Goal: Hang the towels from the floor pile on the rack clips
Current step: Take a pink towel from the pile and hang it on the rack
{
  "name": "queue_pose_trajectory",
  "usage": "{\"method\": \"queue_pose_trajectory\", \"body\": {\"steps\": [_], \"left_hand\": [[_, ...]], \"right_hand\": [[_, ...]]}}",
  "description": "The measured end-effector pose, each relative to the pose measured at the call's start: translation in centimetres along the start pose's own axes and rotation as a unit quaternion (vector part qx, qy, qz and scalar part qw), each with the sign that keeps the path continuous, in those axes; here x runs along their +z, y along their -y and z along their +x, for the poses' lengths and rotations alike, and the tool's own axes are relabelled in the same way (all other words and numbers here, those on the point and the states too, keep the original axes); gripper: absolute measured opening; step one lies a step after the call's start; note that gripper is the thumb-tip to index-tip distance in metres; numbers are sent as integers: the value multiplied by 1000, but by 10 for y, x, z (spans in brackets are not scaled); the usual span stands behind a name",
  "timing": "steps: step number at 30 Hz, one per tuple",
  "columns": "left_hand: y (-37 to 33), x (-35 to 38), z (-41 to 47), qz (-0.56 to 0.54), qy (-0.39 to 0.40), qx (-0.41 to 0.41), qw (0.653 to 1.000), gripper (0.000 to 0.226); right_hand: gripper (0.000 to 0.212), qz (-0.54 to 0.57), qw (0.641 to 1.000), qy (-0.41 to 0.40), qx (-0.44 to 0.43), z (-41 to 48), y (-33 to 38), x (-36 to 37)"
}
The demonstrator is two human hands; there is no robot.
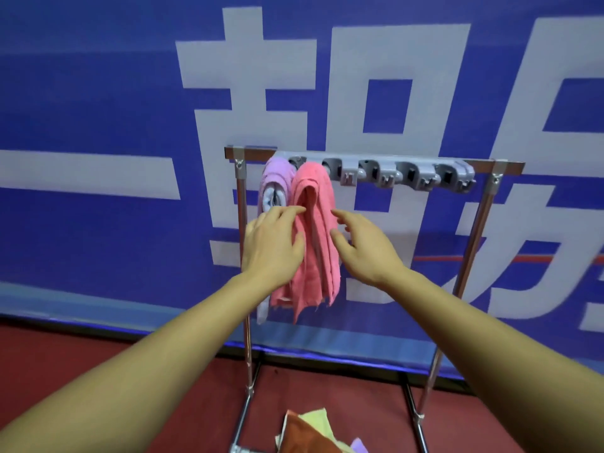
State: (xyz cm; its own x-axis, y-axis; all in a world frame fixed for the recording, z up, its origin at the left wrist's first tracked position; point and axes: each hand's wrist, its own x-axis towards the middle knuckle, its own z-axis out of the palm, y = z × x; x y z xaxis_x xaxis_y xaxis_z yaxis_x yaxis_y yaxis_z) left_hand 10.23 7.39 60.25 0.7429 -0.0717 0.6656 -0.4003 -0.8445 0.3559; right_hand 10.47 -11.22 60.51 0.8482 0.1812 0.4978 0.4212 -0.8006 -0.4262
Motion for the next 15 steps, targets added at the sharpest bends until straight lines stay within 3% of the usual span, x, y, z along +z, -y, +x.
{"method": "queue_pose_trajectory", "body": {"steps": [2,7,15], "left_hand": [[-3,4,-29,-44,5,-21,999,34],[12,36,-113,-50,107,-67,991,32],[46,95,-231,-47,313,-138,939,34]], "right_hand": [[46,9,1000,3,15,-20,-5,8],[44,-1,996,80,38,-82,-23,44],[41,12,975,199,96,-181,-54,128]]}}
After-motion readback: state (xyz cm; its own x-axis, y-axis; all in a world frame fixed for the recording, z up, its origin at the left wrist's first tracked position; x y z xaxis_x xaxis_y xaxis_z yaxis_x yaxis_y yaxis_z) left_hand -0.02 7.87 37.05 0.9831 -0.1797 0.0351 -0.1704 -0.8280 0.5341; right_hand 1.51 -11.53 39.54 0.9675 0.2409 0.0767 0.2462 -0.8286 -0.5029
